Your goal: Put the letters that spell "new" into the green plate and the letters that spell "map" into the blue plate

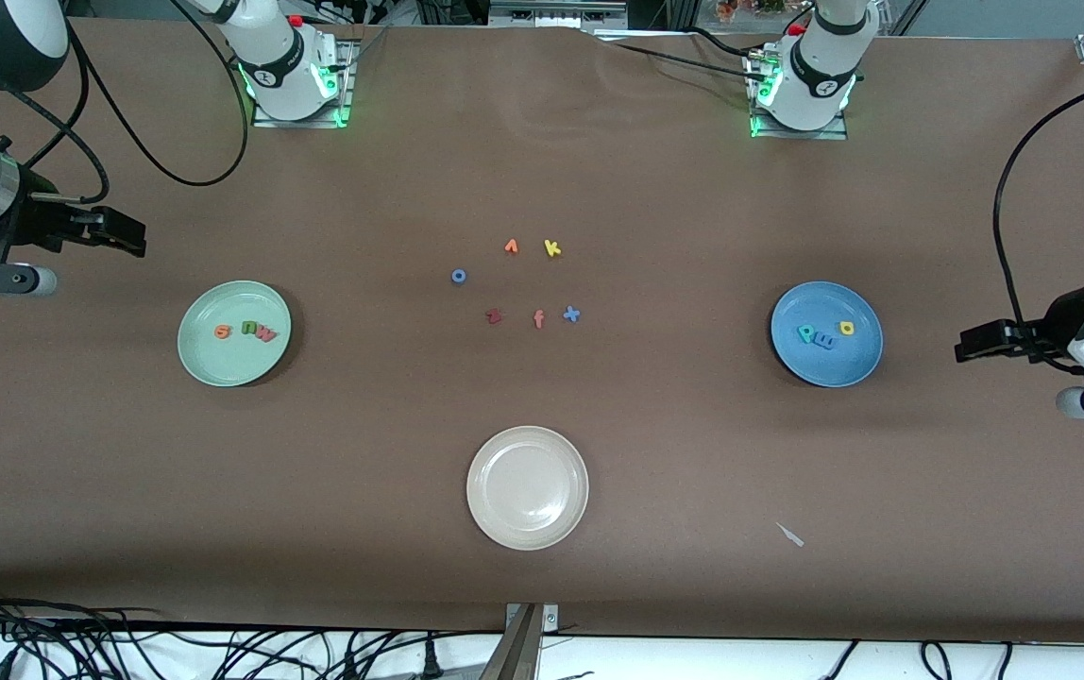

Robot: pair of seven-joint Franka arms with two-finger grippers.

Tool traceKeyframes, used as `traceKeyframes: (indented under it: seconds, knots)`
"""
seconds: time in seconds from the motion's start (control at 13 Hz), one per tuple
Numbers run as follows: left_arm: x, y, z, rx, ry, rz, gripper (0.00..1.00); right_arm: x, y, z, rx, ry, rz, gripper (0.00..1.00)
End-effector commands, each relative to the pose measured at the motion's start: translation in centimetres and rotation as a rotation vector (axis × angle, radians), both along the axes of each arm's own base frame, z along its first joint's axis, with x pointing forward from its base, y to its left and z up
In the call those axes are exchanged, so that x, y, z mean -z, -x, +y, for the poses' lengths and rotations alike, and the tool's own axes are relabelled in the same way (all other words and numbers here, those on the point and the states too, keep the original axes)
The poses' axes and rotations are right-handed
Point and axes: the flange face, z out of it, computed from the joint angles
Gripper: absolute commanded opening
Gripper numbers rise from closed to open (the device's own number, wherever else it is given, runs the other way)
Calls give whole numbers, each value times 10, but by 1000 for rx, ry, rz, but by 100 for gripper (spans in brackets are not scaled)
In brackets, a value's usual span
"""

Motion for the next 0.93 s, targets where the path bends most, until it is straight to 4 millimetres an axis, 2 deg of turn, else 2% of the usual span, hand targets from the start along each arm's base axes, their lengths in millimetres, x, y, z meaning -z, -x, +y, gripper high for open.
traceKeyframes:
  seconds: [0.0, 0.08, 0.46, 0.69, 0.85]
  knots:
    - [2, 14, 3, 2, 1, -45, 96, -4, 2, 2, 16, -12, 3, 100]
    - [11, 13, 4, 2, -4, -56, 98, -4, 2, 2, 18, -12, 3, 100]
    - [2, 7, 10, -21, -9, -101, 100, -3, 3, 2, 16, -12, 7, 100]
    - [4, 4, 2, 2, -10, -100, 100, -3, 3, 3, 13, -12, 8, 100]
    - [15, 6, -4, 17, -8, -76, 100, -3, 3, 3, 15, -12, 7, 100]
